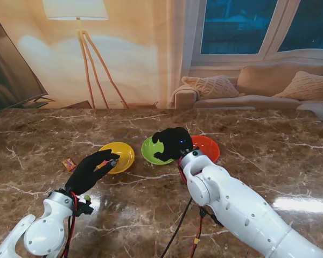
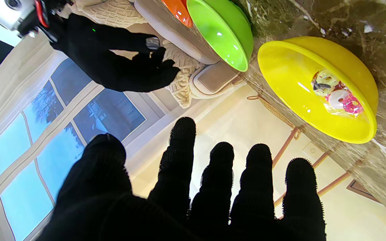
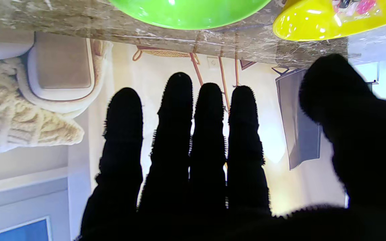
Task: Portion candies into small dishes
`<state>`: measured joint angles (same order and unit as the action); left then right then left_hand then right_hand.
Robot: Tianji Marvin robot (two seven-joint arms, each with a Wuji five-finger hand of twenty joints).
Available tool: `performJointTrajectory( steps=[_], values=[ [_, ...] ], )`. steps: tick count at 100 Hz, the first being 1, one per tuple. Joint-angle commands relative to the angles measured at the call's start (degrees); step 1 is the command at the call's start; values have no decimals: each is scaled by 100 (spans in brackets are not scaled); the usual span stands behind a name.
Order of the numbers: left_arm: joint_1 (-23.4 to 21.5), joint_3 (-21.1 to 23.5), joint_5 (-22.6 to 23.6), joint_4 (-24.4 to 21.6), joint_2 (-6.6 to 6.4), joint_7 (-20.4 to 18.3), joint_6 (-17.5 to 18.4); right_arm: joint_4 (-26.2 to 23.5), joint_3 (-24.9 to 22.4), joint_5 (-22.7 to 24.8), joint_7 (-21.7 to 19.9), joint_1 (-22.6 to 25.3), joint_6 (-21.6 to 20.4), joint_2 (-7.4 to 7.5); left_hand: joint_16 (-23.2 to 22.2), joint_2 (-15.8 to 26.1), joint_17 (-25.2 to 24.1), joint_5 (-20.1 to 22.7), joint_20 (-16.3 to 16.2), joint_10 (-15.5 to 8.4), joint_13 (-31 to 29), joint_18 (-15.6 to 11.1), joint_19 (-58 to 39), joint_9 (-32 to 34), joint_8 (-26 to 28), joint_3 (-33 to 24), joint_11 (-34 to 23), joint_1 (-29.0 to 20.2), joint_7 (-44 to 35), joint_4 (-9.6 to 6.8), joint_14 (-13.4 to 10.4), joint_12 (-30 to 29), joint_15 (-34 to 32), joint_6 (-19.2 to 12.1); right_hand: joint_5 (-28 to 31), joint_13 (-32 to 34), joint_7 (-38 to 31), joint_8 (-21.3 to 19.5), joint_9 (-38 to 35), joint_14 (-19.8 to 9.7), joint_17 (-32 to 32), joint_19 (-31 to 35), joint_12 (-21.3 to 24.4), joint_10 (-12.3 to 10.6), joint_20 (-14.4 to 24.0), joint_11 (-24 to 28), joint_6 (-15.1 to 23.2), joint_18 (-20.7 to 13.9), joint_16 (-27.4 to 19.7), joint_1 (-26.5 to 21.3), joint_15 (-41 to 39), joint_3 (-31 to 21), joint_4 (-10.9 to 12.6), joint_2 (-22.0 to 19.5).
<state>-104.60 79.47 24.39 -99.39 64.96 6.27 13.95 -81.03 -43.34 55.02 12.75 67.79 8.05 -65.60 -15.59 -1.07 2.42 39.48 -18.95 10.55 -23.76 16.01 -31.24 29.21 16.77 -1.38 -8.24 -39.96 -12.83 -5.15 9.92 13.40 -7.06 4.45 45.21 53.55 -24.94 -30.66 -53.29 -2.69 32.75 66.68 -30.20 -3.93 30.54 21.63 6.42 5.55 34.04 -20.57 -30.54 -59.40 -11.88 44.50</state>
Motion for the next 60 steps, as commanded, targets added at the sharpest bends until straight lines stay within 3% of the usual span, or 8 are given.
performJointTrajectory(
  steps=[1,17,60],
  values=[
    [1,-49,-4,24,5,-27,-9,-75,-95,91,-6,310,-61,160,24,225,6,-66,-79,-81,-49,36,141,87,87,-3,39,-38,-17,-127,-61,-46,20,-106,-199,-160,78,60,105,93,-58,-89,75,-15,-83,-82,-34,15,-144,167,108,46,208,-68],
    [47,-114,-27,58,0,-53,3,-687,-923,362,47,1199,-332,276,23,227,6,-72,-79,-90,-54,30,140,93,85,-3,36,-38,-13,-127,-65,-44,18,-109,-195,-147,105,70,52,98,-100,-257,83,-24,-103,-134,-32,16,-193,209,238,94,235,-207],
    [185,-309,-81,159,-15,-143,-8,-1756,-2697,434,323,3247,-649,303,23,226,6,-75,-82,-96,-57,37,135,93,84,-4,30,-37,-13,-127,-82,-44,15,-116,-383,-406,307,129,224,199,-379,-915,203,9,-155,-481,-83,14,-493,383,892,505,332,-564]
  ],
)
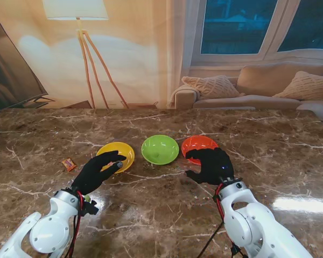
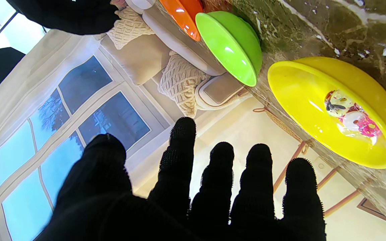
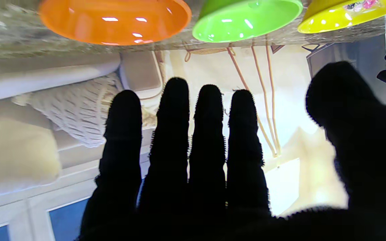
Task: Portion candies into small dishes
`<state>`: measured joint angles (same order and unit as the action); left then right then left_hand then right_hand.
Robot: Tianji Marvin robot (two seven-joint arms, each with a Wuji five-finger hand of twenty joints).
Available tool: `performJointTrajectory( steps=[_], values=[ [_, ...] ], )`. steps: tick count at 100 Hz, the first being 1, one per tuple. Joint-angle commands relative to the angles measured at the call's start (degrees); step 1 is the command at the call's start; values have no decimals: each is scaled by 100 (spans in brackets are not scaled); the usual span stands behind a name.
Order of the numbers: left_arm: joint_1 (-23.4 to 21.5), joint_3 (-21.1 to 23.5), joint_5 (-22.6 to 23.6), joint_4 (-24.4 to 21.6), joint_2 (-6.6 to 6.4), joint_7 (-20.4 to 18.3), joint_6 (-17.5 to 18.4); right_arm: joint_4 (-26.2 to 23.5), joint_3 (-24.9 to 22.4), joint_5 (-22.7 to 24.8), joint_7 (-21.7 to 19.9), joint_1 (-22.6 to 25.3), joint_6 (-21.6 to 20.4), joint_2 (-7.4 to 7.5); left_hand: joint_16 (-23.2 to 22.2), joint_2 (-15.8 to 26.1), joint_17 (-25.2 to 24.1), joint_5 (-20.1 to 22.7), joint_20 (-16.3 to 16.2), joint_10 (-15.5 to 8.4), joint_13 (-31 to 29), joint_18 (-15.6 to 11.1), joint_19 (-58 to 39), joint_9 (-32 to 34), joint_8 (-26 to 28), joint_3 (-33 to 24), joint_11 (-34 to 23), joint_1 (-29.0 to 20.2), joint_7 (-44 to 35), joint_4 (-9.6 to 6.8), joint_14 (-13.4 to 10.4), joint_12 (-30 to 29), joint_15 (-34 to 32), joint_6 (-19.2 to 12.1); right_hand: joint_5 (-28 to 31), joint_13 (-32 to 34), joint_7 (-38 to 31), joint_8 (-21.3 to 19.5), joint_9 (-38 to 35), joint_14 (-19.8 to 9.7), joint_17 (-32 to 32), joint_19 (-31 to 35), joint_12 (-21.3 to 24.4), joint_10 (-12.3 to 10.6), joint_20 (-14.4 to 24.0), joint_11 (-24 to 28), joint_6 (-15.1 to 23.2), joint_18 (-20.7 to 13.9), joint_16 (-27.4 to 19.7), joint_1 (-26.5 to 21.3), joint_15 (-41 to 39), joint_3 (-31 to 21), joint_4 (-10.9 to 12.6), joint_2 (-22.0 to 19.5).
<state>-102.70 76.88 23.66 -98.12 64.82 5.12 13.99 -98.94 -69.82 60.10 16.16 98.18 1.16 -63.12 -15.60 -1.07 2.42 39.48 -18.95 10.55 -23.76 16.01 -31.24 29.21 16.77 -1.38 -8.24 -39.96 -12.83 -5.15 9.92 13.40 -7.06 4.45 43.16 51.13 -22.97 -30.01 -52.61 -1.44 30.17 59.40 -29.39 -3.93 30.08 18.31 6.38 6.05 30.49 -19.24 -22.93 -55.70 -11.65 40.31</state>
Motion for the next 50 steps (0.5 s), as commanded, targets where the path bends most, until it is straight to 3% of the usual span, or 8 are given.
performJointTrajectory(
  steps=[1,26,37,50],
  values=[
    [-2,-54,-7,34,-2,-32,-13,25,-75,-81,-12,236,35,54,23,225,6,-76,-82,-94,-58,38,135,87,84,-3,33,-36,-13,-127,-79,-44,15,-114,-188,-173,115,65,163,71,-133,-198,125,10,-110,-155,-88,-37,-143,263,140,147,311,-169],
    [51,-176,-4,70,-21,-112,-25,-35,-414,-311,305,719,60,-22,23,229,9,-96,-84,-94,-50,31,129,93,82,-2,25,-33,-9,-126,-70,-42,17,-124,-443,-477,346,154,476,131,-397,-682,536,90,-235,-615,-167,-44,-559,274,712,863,464,-640],
    [90,-251,-15,103,-24,-134,-53,-64,-523,-387,427,874,73,-52,21,225,12,-108,-89,-96,-63,29,119,90,83,-6,23,-38,-11,-128,-79,-42,11,-144,-492,-537,404,211,528,135,-456,-791,717,103,-273,-673,-170,-42,-709,163,834,1609,631,-931],
    [146,-323,-33,132,-22,-138,-73,-61,-605,-444,561,974,61,-78,22,225,15,-118,-92,-113,-58,27,111,83,83,-4,20,-33,-15,-127,-81,-42,13,-136,-495,-575,402,219,559,149,-493,-820,748,120,-280,-681,-165,-31,-733,248,855,1866,727,-856]
  ],
)
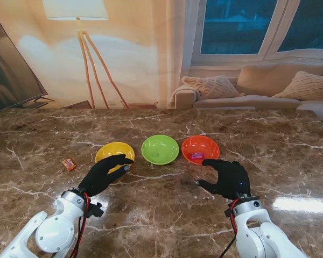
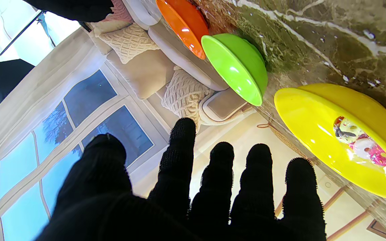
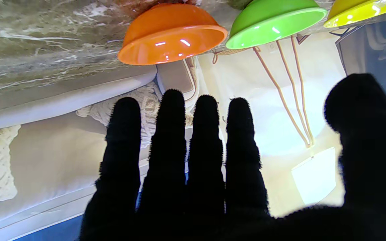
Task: Portion candies into small dishes
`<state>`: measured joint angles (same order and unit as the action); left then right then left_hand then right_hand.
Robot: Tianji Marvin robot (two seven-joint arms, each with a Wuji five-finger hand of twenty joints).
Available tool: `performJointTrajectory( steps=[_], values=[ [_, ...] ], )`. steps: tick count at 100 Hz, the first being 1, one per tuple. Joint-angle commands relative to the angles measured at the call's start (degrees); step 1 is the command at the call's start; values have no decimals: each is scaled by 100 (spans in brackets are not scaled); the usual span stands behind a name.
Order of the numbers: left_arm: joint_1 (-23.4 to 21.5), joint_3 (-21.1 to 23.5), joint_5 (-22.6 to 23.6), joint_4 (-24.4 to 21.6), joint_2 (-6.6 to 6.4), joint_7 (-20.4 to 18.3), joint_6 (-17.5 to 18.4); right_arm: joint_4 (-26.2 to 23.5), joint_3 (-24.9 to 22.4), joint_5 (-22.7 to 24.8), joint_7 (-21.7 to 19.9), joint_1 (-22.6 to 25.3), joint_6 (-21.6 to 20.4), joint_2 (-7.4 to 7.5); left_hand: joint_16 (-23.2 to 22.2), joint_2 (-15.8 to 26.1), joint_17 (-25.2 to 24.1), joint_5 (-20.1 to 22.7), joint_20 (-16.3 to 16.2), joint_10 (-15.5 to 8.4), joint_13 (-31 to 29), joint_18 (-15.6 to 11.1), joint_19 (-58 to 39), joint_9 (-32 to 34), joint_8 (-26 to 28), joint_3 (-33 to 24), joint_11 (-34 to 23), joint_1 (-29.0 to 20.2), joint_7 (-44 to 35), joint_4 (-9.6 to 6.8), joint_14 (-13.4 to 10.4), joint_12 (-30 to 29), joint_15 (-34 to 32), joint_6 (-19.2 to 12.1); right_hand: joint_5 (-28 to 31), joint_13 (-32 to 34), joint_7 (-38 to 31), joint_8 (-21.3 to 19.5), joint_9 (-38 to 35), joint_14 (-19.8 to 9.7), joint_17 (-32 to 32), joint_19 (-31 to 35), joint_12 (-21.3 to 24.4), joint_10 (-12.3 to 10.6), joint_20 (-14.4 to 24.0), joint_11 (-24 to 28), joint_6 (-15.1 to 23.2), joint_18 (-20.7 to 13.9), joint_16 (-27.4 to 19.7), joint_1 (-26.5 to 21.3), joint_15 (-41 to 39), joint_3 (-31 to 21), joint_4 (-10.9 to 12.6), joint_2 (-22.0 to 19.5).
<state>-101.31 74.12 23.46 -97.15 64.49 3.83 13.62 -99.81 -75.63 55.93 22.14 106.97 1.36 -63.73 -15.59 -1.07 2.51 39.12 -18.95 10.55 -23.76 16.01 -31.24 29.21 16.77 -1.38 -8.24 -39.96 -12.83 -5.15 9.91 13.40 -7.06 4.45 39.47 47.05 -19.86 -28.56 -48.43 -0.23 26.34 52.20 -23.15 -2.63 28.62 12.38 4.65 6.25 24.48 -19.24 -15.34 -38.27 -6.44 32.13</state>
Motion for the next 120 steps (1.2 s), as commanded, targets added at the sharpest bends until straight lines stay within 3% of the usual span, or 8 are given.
performJointTrajectory(
  steps=[1,34,54,59,67,76,96,120],
  values=[
    [12,-53,-17,38,12,-8,-37,26,-30,-25,-30,100,40,-18,23,230,-1,-82,-91,-99,-55,23,113,77,83,-5,22,-33,-15,-128,-87,-42,14,-134,-126,-163,91,75,138,25,-111,-102,125,-12,-135,-86,9,-52,-133,248,96,126,212,-29],
    [-29,186,202,-303,-94,-415,-59,142,-66,-127,184,72,75,-63,12,56,30,-123,-105,-151,-115,12,84,110,76,-17,-11,-92,-11,-137,-94,-32,-12,-130,-82,-144,58,73,119,44,-82,-81,142,2,-114,-69,26,-9,-143,237,90,140,307,41],
    [-296,877,828,-776,-243,-983,-134,271,-24,-215,236,-27,62,-80,-192,-795,149,-175,-312,-240,-448,32,-217,352,98,-243,-254,-341,-107,-209,-56,159,-221,-198,-59,-121,42,73,89,46,-67,-53,134,-1,-95,-47,30,15,-136,201,72,147,306,26],
    [-372,1057,1006,-881,-278,-1127,-133,309,-7,-237,258,-50,64,-86,-521,-1476,210,-134,-586,-289,-659,158,-397,538,118,-834,-429,-304,-251,-170,-4,425,-408,-229,-52,-113,39,73,66,44,-59,-42,128,-3,-89,-35,33,23,-133,193,66,146,305,19],
    [-489,1340,1519,-1014,-336,-1287,-48,367,16,-267,299,-79,76,-95,-1399,-2585,437,36,-1442,-517,-1104,406,-1071,901,225,-2258,-848,-178,-569,516,21,1022,-964,-405,-35,-95,29,71,48,50,-50,-20,117,1,-76,-22,33,33,-123,183,49,151,302,17],
    [-596,1617,1860,-1089,-389,-1479,133,421,31,-318,356,-100,76,-109,-2433,-3271,621,109,-2003,-684,-1418,441,-1630,1174,244,-3157,-1392,-336,-853,786,1,1818,-1592,-616,-20,-79,20,70,33,50,-40,6,107,13,-59,-12,40,41,-111,163,33,154,300,19],
    [-735,1984,2285,-1007,-506,-1924,689,489,66,-369,437,-121,67,-126,-4578,-3684,927,59,-2517,-1002,-1781,360,-2471,1478,194,-3595,-2444,-773,-1316,1077,-98,4708,-2971,-900,11,-41,-1,65,-11,48,-26,55,79,-6,-26,16,43,44,-77,138,-10,162,294,13],
    [-672,1941,2725,-513,-537,-1748,978,517,118,-422,491,-141,102,-143,-5392,-3834,1592,-65,-3169,-1287,-2472,495,-3661,2187,75,-3227,-3143,-1170,-1347,1225,-352,6292,-4326,-1013,36,-23,-22,59,-45,50,-19,91,43,-1,6,42,62,54,-33,109,-53,161,292,1]
  ],
)
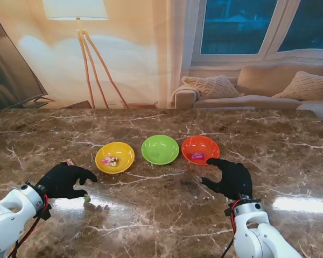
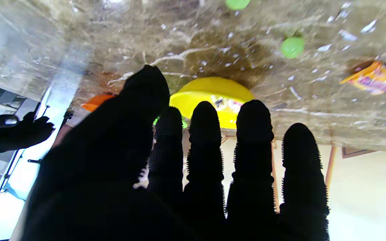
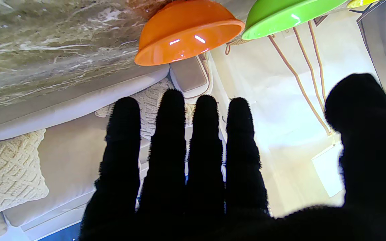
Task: Portion candies into small dishes
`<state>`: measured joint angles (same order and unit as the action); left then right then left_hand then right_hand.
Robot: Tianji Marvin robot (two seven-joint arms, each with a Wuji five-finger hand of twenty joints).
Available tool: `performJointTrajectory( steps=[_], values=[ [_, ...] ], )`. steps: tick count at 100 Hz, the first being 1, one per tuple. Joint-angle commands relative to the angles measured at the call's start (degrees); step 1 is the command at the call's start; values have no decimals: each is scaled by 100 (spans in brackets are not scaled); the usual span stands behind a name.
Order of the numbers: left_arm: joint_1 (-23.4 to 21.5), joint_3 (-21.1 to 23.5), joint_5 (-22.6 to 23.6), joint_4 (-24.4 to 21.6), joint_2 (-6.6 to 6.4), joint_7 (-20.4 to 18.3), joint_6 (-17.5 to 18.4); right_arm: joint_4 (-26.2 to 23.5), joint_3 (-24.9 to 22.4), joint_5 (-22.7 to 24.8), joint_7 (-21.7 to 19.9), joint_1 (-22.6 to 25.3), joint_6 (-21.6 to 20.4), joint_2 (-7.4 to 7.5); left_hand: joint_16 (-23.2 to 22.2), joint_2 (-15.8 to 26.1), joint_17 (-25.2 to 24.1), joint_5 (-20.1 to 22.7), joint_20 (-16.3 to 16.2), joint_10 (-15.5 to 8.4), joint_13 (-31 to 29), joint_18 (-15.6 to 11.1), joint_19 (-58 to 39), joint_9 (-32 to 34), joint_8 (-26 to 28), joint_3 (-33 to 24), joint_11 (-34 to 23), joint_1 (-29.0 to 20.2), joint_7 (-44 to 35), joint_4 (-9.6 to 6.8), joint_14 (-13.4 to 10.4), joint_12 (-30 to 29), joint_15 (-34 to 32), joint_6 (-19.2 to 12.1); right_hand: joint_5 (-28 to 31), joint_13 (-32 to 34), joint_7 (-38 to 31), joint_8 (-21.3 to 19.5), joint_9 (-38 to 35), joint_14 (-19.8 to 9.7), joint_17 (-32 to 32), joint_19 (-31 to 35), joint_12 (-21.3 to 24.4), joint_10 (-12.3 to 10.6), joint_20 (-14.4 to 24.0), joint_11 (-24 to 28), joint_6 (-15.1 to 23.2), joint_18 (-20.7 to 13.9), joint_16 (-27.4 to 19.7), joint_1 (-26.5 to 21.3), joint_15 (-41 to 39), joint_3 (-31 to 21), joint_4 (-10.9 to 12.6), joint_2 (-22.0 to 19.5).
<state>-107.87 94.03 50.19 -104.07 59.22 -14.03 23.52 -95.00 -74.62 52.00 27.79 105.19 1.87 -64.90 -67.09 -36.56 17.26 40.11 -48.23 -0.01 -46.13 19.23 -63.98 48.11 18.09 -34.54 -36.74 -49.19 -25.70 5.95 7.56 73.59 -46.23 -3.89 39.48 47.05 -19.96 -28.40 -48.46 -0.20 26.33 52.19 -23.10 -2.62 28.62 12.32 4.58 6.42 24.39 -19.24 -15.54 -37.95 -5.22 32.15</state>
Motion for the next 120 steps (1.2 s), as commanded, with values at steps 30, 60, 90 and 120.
performJointTrajectory(
  steps=[30,60,90,120],
  values=[
    [89,-106,215,544,-40,90,105,23,32,-78,-67,45,92,-39,-302,-493,1092,60,-865,-828,-1323,473,-1649,1388,-48,-833,-2592,172,-154,-62,-314,189,-2319,-280,66,1,-36,35,-85,45,-16,128,-13,-12,41,85,81,40,33,72,-91,119,163,-14],
    [203,-185,381,892,-66,128,62,42,54,-130,-72,37,98,-48,-61,-655,1254,31,-841,-928,-1460,523,-1782,1536,-79,-946,-2816,352,-89,4,-301,68,-2496,-323,76,2,-46,31,-102,42,-14,147,-46,-27,66,96,85,41,65,59,-112,112,156,-24],
    [392,-364,496,1296,-66,381,4,62,60,-179,-70,38,91,-56,-8,-719,1298,141,-821,-920,-1552,571,-1826,1649,-30,-939,-2862,389,-201,23,-270,35,-2581,-355,90,14,-55,28,-113,47,-14,157,-68,-22,86,101,91,49,91,38,-132,96,149,-31],
    [604,-586,531,1711,-38,825,-22,92,66,-213,-84,29,77,-58,66,-839,1559,526,-885,-949,-1892,719,-2148,2071,49,-977,-3256,407,-435,57,-229,175,-3049,-409,102,18,-63,27,-122,54,-8,163,-80,-21,99,102,94,52,101,14,-135,62,136,-44]
  ],
)
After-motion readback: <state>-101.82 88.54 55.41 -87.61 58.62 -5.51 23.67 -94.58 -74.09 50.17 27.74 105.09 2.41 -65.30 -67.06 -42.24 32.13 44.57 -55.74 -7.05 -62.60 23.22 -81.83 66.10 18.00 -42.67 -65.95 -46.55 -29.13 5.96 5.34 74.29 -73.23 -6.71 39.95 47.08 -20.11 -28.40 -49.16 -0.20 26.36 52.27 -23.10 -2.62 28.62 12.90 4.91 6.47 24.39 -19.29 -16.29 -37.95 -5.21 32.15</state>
